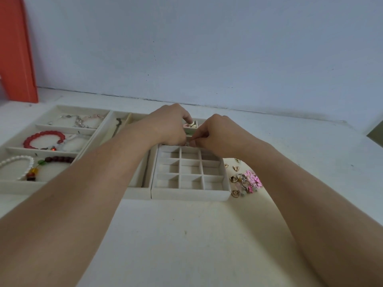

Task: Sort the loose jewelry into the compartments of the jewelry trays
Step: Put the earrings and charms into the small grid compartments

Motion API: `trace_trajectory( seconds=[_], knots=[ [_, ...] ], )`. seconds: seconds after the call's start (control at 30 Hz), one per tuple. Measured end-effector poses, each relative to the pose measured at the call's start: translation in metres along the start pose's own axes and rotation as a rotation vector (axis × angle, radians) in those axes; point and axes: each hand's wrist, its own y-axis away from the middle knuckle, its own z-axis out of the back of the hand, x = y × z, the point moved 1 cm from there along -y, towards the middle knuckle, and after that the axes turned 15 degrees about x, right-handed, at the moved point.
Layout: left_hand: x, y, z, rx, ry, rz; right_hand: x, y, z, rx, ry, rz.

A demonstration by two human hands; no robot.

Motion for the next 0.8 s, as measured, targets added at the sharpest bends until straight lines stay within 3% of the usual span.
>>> trace_trajectory(
  seconds=[0.23, 0.47, 0.67, 0.8],
  knots=[
    [0.004, -0.003, 0.000, -0.071, 0.027, 0.036, -0.001, -0.001, 0.000, 0.087, 0.050, -0.022],
    [0.013, 0.000, 0.015, -0.255, 0.144, 0.060, -0.003, -0.003, -0.005, 0.063, 0.039, -0.031],
    [0.011, 0.001, 0.013, -0.233, 0.189, 0.050, -0.004, -0.004, -0.003, 0.001, -0.010, -0.093],
    [0.010, 0.001, 0.013, -0.229, 0.203, 0.046, 0.000, -0.003, -0.004, 0.074, 0.052, -0.085]
  ],
)
